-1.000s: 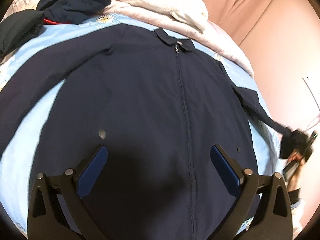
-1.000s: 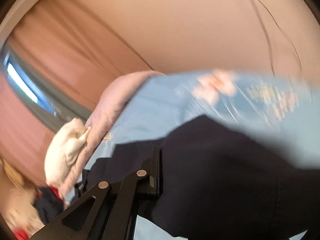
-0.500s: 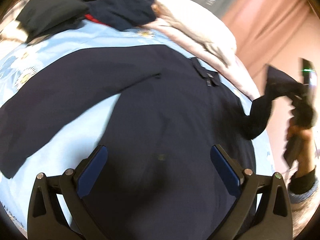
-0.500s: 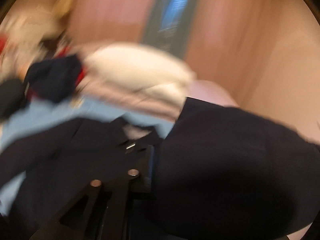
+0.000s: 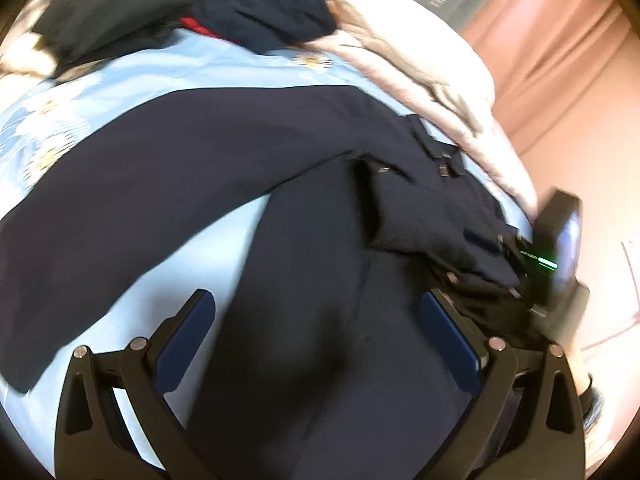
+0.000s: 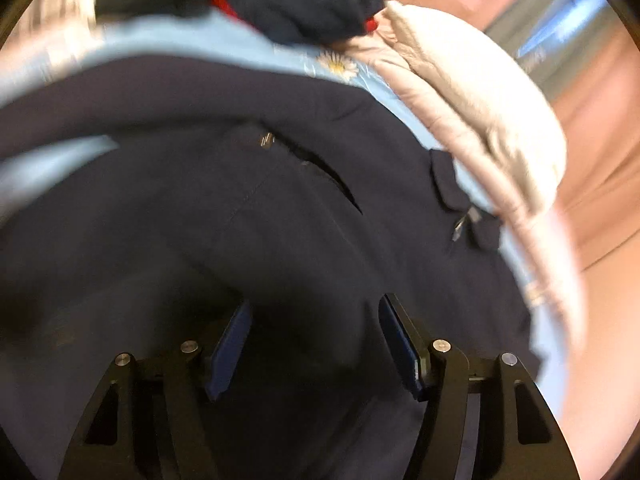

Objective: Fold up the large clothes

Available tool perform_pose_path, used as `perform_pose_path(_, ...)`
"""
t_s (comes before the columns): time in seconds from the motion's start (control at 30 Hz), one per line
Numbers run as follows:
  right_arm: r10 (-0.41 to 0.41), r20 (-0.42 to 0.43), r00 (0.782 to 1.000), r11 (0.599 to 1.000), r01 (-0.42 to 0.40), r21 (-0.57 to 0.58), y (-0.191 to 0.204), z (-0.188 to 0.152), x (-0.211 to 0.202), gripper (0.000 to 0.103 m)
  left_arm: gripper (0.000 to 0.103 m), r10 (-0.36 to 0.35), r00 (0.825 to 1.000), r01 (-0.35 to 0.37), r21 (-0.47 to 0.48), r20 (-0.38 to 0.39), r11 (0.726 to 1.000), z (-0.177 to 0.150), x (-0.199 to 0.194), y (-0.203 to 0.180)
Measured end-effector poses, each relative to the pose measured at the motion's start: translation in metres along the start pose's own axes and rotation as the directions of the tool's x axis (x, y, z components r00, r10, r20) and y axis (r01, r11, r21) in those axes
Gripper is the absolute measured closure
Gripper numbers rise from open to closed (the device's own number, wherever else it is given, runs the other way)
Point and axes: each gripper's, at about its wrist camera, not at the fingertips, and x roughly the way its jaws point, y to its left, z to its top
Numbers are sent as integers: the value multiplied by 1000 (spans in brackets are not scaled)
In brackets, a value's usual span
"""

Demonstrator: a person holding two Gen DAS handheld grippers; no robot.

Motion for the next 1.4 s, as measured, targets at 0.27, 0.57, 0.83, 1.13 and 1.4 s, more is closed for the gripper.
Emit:
perform_pose_path(0.27, 77, 177, 981, 895, -146, 421, -130, -70, -60, 31, 2, -254, 966, 255, 8, -51, 967, 55, 50, -65)
perform_pose_path(0.57, 44, 110, 993, 665, -112, 738, -220, -118, 3, 62, 56, -225, 961, 227, -9, -158, 974, 64, 142, -95)
perform_pose_path(0.83, -36, 39, 999, 565, -12, 825, -238, -152, 29, 98, 69, -218, 953, 209, -63, -211, 976, 50, 161, -60)
perform_pose_path(1.13, -35, 166, 985, 604, -112, 789, -203, -154, -41, 39, 10, -199, 978, 197, -49, -57, 979, 47, 62, -24)
perform_pose_path(1.4, 70, 323, 944, 632, -293, 718, -140, -168, -94, 33, 10, -170, 979, 202, -374, 116, 905, -7, -52, 120)
